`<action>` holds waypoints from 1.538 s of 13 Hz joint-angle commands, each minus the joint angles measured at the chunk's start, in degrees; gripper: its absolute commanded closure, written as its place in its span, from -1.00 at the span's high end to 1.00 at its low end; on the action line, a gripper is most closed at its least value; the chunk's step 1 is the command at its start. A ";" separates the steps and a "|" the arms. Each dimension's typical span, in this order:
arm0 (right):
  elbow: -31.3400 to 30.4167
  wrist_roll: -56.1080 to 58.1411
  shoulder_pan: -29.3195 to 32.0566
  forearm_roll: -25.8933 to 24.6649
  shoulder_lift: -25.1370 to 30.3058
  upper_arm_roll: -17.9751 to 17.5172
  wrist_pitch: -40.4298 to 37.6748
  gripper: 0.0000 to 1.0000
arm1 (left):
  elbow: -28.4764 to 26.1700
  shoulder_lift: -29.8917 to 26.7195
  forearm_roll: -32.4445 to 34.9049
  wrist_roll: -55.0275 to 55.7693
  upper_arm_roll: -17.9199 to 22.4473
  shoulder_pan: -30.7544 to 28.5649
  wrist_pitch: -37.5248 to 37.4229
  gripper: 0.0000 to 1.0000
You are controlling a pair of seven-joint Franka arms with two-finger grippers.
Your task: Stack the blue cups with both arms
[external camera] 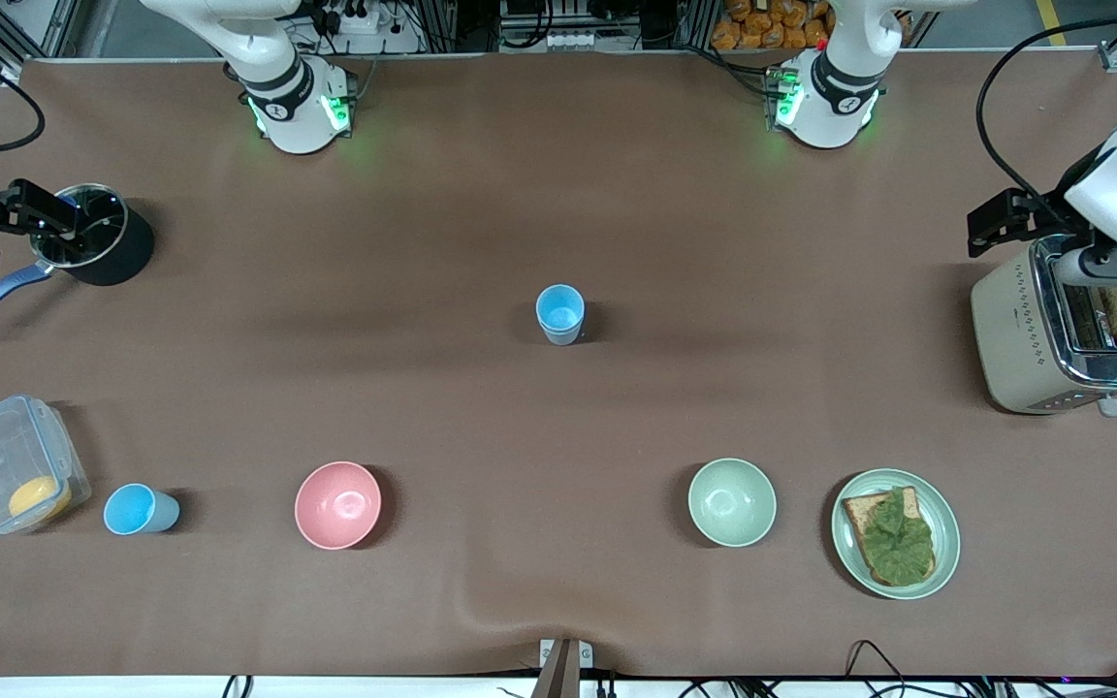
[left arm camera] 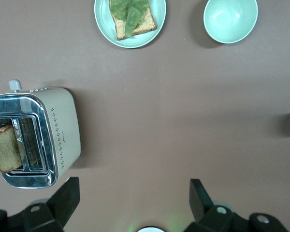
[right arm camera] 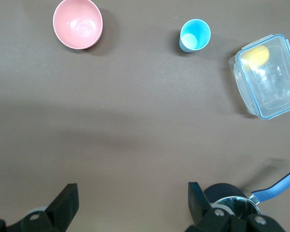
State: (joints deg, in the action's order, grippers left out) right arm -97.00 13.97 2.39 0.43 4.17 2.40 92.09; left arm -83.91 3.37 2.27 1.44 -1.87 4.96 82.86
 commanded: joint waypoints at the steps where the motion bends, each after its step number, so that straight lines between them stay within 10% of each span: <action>1: 0.23 0.18 -0.28 -0.17 0.13 0.06 -0.16 1.00 | 0.06 -1.35 -2.08 -1.26 0.37 0.14 -1.21 1.00; 20: 0.14 0.18 -0.28 -0.17 -0.04 0.06 -0.07 1.00 | -1.43 -4.69 -1.21 2.26 0.37 -1.71 0.11 1.00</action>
State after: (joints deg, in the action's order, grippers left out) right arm -97.00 13.97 2.39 0.45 4.08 2.39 92.10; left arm -84.64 -0.69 -0.20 5.15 -1.26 3.25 82.24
